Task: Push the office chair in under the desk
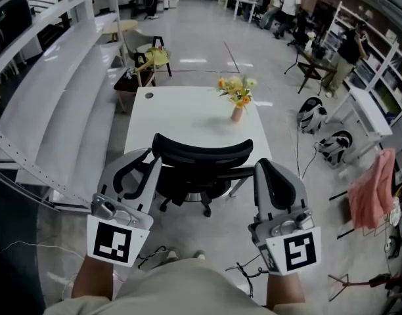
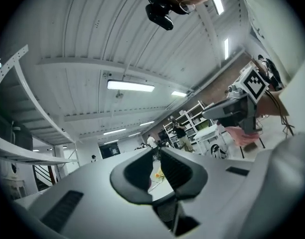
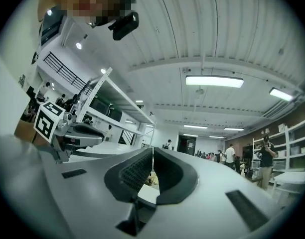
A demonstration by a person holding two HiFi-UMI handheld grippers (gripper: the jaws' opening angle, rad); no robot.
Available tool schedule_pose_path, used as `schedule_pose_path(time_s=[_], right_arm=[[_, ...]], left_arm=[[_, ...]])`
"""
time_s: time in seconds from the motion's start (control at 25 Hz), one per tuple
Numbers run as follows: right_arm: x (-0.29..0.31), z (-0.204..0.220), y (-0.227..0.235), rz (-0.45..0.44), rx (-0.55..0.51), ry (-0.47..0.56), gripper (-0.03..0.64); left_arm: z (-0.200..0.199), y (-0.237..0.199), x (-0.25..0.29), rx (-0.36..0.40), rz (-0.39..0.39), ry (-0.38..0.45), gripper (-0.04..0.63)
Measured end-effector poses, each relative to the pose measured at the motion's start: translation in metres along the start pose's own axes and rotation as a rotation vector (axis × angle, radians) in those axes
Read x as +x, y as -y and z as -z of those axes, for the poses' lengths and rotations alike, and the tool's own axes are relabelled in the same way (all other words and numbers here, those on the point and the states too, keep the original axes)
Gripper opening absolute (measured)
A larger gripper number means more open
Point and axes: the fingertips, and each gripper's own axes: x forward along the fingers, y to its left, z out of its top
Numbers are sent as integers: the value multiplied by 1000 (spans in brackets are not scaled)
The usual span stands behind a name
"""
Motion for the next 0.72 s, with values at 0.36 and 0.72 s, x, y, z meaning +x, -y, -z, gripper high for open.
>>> schedule_pose_path(time_s=[0.36, 0.72], right_arm=[[-9, 23, -12, -12, 22, -42, 6], [-8, 88, -27, -49, 57, -195, 6]], left_arm=[[36, 12, -8, -268, -39, -15, 29], [77, 38, -9, -265, -17, -94, 23]])
